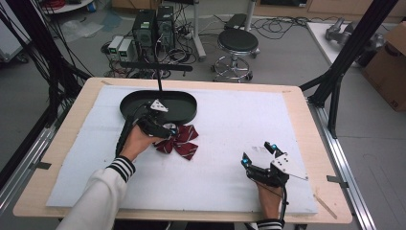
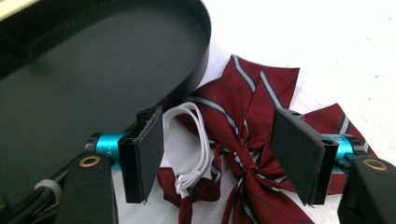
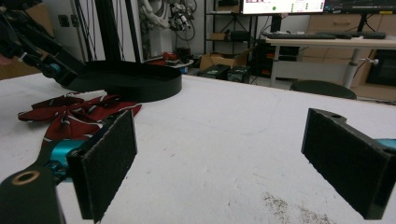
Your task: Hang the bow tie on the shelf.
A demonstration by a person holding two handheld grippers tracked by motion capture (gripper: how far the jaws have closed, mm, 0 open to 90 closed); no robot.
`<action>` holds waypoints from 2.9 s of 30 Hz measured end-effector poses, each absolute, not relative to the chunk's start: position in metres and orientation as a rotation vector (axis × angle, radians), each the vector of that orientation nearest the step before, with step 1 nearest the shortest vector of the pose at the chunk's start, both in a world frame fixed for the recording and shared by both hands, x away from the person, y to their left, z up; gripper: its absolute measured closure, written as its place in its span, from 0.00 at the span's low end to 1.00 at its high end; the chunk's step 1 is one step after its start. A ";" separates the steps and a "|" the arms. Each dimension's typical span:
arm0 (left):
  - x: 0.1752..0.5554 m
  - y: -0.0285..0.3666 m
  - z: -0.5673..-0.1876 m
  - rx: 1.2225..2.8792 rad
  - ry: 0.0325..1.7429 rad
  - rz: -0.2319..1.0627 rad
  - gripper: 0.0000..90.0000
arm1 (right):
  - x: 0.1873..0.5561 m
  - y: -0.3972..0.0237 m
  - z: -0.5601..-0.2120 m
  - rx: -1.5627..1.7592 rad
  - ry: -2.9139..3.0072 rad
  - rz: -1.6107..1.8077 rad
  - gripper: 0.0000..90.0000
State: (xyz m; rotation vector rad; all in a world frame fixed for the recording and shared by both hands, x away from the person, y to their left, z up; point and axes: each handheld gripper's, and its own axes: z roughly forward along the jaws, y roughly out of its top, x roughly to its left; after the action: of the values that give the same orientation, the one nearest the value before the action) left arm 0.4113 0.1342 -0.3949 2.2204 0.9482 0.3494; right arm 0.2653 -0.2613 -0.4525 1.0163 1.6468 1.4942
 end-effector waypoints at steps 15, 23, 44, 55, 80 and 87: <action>0.422 0.127 -0.404 2.271 1.100 0.301 0.61 | 0.265 -0.262 -0.453 1.020 1.642 1.501 0.10; 0.425 0.119 -0.405 2.280 1.122 0.313 0.68 | 0.265 -0.262 -0.453 1.018 1.640 1.504 0.10; 0.430 0.112 -0.413 2.312 1.182 0.368 0.88 | 0.265 -0.263 -0.453 1.026 1.630 1.510 0.10; 0.429 0.110 -0.414 2.317 1.148 0.392 0.97 | 0.265 -0.263 -0.453 1.024 1.630 1.508 0.10; 0.407 0.130 -0.364 2.062 0.930 0.517 0.97 | 0.264 -0.262 -0.453 1.014 1.632 1.503 0.10; 0.404 0.146 -0.334 1.973 0.873 0.576 0.97 | 0.265 -0.262 -0.453 1.014 1.635 1.503 0.10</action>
State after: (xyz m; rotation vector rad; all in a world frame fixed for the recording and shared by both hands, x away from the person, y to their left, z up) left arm 0.4042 0.1462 -0.3343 1.9733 0.8732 0.5760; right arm 0.2649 -0.2625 -0.4528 1.0140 1.6354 1.5025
